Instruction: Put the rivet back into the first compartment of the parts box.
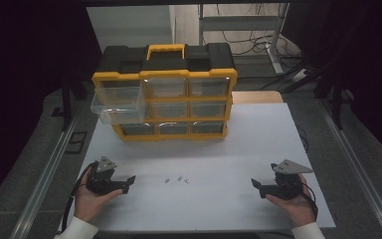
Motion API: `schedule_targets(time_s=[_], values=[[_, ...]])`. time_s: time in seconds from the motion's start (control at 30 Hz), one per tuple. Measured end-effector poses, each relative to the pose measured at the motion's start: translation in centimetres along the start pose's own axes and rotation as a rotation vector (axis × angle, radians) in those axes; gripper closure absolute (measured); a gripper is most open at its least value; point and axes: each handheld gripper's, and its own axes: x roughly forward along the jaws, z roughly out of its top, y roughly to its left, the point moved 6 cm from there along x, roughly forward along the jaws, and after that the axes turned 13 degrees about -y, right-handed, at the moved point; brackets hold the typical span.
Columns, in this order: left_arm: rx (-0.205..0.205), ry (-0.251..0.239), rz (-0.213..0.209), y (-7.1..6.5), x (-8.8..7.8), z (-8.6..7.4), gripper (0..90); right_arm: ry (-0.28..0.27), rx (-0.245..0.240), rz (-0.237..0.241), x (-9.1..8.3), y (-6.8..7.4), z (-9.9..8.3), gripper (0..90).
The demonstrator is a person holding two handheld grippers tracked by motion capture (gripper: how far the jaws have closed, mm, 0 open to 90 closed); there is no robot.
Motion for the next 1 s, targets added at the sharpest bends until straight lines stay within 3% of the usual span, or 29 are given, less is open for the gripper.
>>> schedule_targets(time_s=[0.47,0.7,1.0], values=[[0.007,0.023,-0.004,-0.2,-1.0,0.6,10.3,-0.010,0.006,0.002,-0.4,-0.1,0.2,9.7],[-0.017,0.034,-0.013,0.4,-1.5,0.9,11.0,0.010,0.001,0.000,-0.1,-0.3,-0.3,10.2],[0.050,0.058,-0.072,-1.3,-1.3,2.9,10.7,0.024,0.000,-0.012,-0.1,-0.3,-0.5,10.5]])
